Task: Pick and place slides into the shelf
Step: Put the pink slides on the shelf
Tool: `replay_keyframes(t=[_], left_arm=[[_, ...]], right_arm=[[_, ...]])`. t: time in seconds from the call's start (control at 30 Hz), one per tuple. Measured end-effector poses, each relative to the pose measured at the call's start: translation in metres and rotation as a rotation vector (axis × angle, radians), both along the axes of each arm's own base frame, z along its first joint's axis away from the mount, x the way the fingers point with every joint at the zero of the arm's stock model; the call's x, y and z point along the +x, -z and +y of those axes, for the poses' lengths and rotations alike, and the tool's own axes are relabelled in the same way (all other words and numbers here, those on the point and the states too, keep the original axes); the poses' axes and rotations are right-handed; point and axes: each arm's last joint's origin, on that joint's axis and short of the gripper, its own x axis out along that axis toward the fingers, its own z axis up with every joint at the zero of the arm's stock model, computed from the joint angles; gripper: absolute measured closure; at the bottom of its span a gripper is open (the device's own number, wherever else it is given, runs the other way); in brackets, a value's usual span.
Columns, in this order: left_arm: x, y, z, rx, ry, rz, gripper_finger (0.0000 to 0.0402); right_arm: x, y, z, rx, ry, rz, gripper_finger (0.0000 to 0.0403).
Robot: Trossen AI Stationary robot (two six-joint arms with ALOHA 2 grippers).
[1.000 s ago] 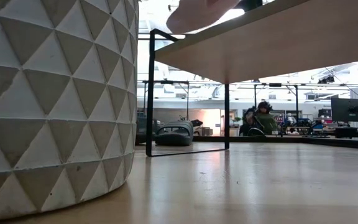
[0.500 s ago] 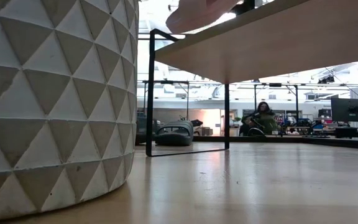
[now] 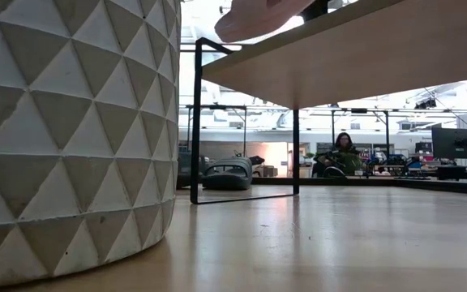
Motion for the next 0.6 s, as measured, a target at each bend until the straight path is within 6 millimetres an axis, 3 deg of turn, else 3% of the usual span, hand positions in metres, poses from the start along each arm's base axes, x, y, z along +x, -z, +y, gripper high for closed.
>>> replay_keyframes(t=[0.17, 0.33, 0.6], left_arm=[[-0.0001, 0.0001, 0.0003, 0.001, -0.001, 0.001, 0.04], [-0.0003, 0.0003, 0.0003, 0.0, -0.001, 0.004, 0.0392], [-0.0003, 0.0004, 0.0004, -0.01, -0.016, 0.012, 0.034]], right_arm=[[0.0001, 0.0001, 0.0, -0.001, 0.0, 0.001, 0.0309], [0.0, 0.0003, -0.0004, -0.008, 0.016, 0.003, 0.0317], [-0.0008, 0.002, -0.0012, -0.014, 0.046, 0.022, 0.032]])
